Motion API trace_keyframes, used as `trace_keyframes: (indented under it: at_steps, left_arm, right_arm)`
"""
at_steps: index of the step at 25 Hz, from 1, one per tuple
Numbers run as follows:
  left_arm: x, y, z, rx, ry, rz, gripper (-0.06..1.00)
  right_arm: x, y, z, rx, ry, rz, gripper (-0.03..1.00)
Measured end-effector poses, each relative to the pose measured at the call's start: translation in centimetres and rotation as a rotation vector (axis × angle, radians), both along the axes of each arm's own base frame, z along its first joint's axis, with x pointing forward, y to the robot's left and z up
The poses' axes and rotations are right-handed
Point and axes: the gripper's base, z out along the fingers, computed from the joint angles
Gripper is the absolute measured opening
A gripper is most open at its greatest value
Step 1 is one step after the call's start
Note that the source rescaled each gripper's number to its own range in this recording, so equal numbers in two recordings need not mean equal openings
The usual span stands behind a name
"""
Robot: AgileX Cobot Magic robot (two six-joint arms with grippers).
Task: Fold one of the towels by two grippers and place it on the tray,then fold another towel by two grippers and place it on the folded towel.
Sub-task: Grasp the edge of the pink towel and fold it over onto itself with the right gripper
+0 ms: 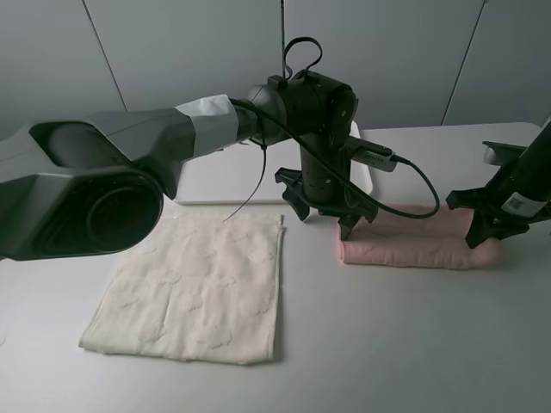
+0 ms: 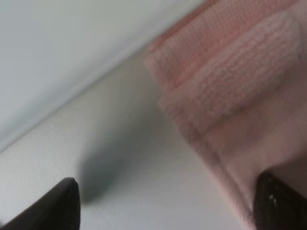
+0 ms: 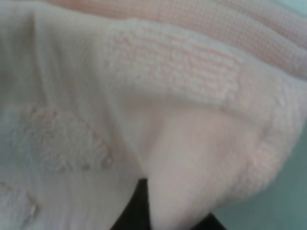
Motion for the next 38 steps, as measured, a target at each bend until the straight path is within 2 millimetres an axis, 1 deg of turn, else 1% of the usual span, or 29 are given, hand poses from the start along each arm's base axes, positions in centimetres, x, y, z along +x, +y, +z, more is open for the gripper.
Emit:
trace_keyframes:
  at_steps: [4, 7, 12, 18, 25, 31, 35, 38]
  left_arm:
    - [0.0, 0.0, 0.0, 0.002, -0.002, -0.007, 0.95]
    - [0.0, 0.0, 0.0, 0.002, -0.002, -0.007, 0.95]
    - [0.0, 0.0, 0.0, 0.004, 0.000, -0.007, 0.95]
    - [0.0, 0.0, 0.0, 0.006, 0.002, -0.007, 0.95]
    - [0.3, 0.5, 0.0, -0.002, 0.019, 0.009, 0.95]
    - [0.7, 0.9, 0.0, -0.008, 0.035, 0.023, 0.95]
    - [0.6, 0.8, 0.0, -0.015, 0.042, 0.026, 0.95]
    - [0.6, 0.8, 0.0, -0.021, 0.047, 0.027, 0.95]
  right_arm:
    - [-0.1, 0.2, 2.1, 0.018, -0.050, -0.016, 0.06]
    - [-0.3, 0.6, 3.1, 0.055, -0.059, -0.042, 0.06]
    - [-0.3, 1.7, 3.7, 0.186, -0.049, -0.123, 0.06]
    - [0.1, 3.5, 4.6, 0.404, -0.089, -0.123, 0.06]
    - [0.1, 4.1, 4.9, 0.485, -0.112, -0.121, 0.06]
    - [-1.2, 4.7, 3.7, 0.556, -0.110, -0.125, 0.06]
    - [-1.5, 5.1, 3.4, 0.605, -0.139, -0.139, 0.06]
    - [-1.8, 5.1, 2.9, 0.605, -0.150, -0.168, 0.06]
